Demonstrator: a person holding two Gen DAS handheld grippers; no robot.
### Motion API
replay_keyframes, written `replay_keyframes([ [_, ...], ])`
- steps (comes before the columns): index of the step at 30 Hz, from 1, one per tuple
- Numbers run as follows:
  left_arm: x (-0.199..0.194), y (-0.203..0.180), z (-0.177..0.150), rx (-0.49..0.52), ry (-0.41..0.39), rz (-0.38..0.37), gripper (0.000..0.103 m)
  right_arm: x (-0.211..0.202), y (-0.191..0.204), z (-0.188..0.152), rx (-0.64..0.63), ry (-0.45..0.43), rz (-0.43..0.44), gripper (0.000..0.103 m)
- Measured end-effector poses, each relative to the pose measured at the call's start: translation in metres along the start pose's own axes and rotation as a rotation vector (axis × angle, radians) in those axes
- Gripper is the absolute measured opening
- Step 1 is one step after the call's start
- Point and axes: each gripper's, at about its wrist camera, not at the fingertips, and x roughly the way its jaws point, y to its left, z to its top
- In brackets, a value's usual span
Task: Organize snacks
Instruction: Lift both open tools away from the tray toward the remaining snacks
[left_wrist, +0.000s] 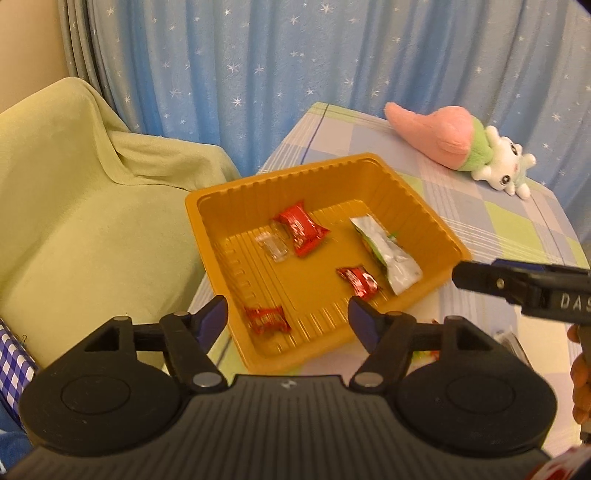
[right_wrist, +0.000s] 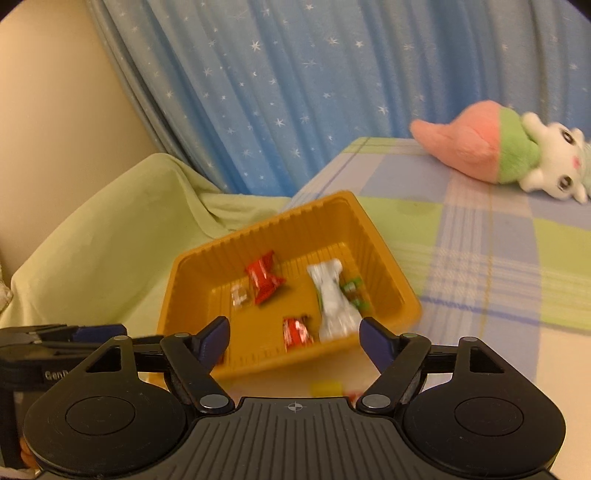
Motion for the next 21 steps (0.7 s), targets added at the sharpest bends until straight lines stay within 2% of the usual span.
replay_keyframes([
  [11,-0.052,-0.030,-0.051,0.031,-0.001,-0.013,0.074,-0.073,-0.012,-0.060,0.049,0.030,-0.017,0.081],
  [21,-0.081,-0.062,-0.094,0.030,0.012,-0.016,0.076,-0.122,-0.019,-0.099,0.011,0.068,-0.023,0.082],
])
